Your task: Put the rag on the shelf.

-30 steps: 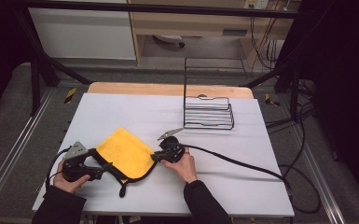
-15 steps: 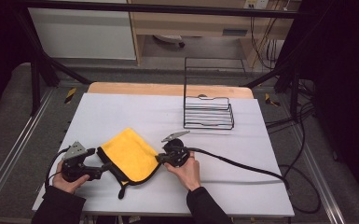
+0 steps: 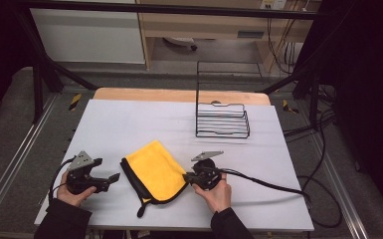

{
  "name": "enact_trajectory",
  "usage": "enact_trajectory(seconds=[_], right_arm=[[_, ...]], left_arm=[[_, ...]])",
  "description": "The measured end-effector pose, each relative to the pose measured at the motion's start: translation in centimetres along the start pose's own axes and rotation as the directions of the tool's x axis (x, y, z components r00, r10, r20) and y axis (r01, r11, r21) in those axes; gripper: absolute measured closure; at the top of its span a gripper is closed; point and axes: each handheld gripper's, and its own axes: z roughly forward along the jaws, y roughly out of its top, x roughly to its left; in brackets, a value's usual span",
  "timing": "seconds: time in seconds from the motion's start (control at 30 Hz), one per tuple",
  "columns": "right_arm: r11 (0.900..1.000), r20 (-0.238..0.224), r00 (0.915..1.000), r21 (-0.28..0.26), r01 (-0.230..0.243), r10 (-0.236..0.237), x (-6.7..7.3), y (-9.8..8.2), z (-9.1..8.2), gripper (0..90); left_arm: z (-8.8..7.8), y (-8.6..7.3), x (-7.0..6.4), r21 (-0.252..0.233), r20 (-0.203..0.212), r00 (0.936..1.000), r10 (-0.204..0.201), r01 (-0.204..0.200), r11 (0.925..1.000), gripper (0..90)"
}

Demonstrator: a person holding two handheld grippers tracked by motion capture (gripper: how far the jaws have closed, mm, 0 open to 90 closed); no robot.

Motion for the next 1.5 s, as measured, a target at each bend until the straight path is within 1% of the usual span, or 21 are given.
enact_trajectory(seconds=[0.1, 0.17, 0.2, 0.23, 0.27, 0.3, 0.37, 0.4, 0.5, 0.57, 0.67, 0.8, 0.83, 0.9, 1.0, 1.1, 1.17, 1.2, 1.33, 1.43, 1.5], right_arm=[[1.0, 0.0, 1.0, 0.009, -0.003, 0.003, 0.1, -1.0, -0.1, 84.8], [1.0, -0.005, 1.0, 0.011, 0.001, -0.001, -0.1, -1.5, 0.2, 82.9], [1.0, -0.009, 1.0, 0.011, 0.003, -0.003, -0.3, -1.5, 0.3, 78.6], [1.0, -0.007, 0.9998, 0.009, 0.017, -0.017, -0.5, -1.4, 0.4, 70.5], [0.999, 0.006, 0.9987, -0.009, 0.051, -0.051, -0.8, -1.2, 0.3, 65.7], [0.997, 0.0, 0.9974, -0.025, 0.072, -0.072, -1.0, -0.9, 0.3, 63.5], [0.994, -0.025, 0.9966, -0.081, 0.077, -0.079, -1.6, 0.2, 0.3, 52.6], [0.993, -0.034, 0.9964, -0.093, 0.074, -0.077, -1.8, 0.9, 0.5, 52.5], [0.987, -0.021, 0.9919, -0.108, 0.123, -0.126, -2.4, 3.0, 2.1, 49.0], [0.986, -0.031, 0.9899, -0.096, 0.135, -0.138, -2.5, 4.2, 3.7, 46.8], [0.984, -0.025, 0.9855, -0.06, 0.166, -0.168, -2.6, 5.4, 5.9, 50.2], [0.986, -0.031, 0.9853, -0.027, 0.167, -0.168, -2.8, 6.0, 7.3, 56.9], [0.987, -0.035, 0.9862, -0.024, 0.161, -0.162, -3.0, 6.0, 7.6, 59.6], [0.99, -0.062, 0.9883, -0.014, 0.139, -0.139, -3.1, 6.1, 7.8, 65.5], [0.993, -0.095, 0.9883, -0.004, 0.12, -0.119, -3.1, 6.1, 7.9, 76.1], [0.997, -0.104, 0.9913, 0.007, 0.082, -0.081, -3.0, 6.1, 7.7, 85.1], [0.997, -0.089, 0.9932, 0.0, 0.075, -0.074, -2.9, 6.1, 7.6, 86.5], [0.998, -0.077, 0.995, -0.006, 0.063, -0.063, -2.8, 6.0, 7.4, 86.8], [0.998, -0.025, 0.9977, -0.016, 0.063, -0.063, -2.3, 5.8, 6.3, 87.2], [0.999, 0.017, 0.9994, -0.021, 0.032, -0.032, -2.5, 5.2, 5.0, 87.2], [1.0, 0.05, 0.9987, -0.021, 0.007, -0.006, -2.8, 4.5, 4.1, 87.2]], left_arm=[[0.0, 0.0, -0.1, 0.0, 0.0, 1.0, 0.0, 0.0, 1.0, 7.0], [0.1, 0.0, -0.1, 0.001, -0.001, 1.0, 0.002, -0.002, 1.0, 7.0], [0.1, 0.0, -0.1, 0.001, -0.001, 1.0, 0.002, -0.002, 1.0, 7.0], [0.1, 0.0, -0.1, 0.001, -0.001, 1.0, 0.002, -0.002, 1.0, 7.0], [0.1, 0.0, -0.1, 0.0, 0.0, 1.0, 0.001, -0.001, 1.0, 7.0], [0.1, 0.0, -0.1, 0.0, 0.0, 1.0, 0.001, -0.001, 1.0, 7.0], [0.2, 0.0, 0.0, 0.006, 0.0, 1.0, 0.003, -0.003, 1.0, 7.0], [0.2, 0.0, 0.0, 0.006, 0.0, 1.0, 0.003, -0.003, 1.0, 7.0], [0.3, 0.1, -0.1, 0.007, 0.004, 1.0, 0.005, -0.005, 1.0, 7.0], [0.3, 0.0, -0.1, 0.006, 0.006, 1.0, 0.004, -0.004, 1.0, 6.9], [0.3, 0.0, 0.0, 0.011, -0.001, 1.0, 0.002, -0.002, 0.9999, 6.0], [0.2, -0.1, 0.1, 0.008, 0.0, 1.0, -0.005, 0.005, 1.0, 5.9], [0.2, 0.0, 0.1, 0.009, 0.001, 1.0, -0.003, 0.003, 1.0, 6.0], [0.3, 0.0, 0.1, 0.013, 0.004, 1.0, 0.0, 0.0, 0.9999, 6.0], [0.3, 0.0, 0.0, 0.015, 0.004, 1.0, 0.006, -0.006, 0.9999, 6.0], [0.4, 0.0, -0.1, 0.014, 0.005, 1.0, 0.004, -0.004, 0.9999, 6.1], [0.3, 0.0, -0.2, 0.016, 0.009, 0.9999, 0.01, -0.01, 0.9998, 6.1], [0.3, 0.0, -0.2, 0.016, 0.01, 0.9999, 0.01, -0.01, 0.9998, 6.1], [0.3, 0.0, -0.2, 0.015, 0.01, 0.9999, 0.006, -0.006, 0.9999, 5.9], [0.3, 0.1, -0.2, 0.009, 0.008, 1.0, 0.003, -0.003, 1.0, 5.6], [0.3, 0.1, -0.2, 0.012, 0.012, 0.9999, 0.006, -0.006, 0.9999, 5.4]])
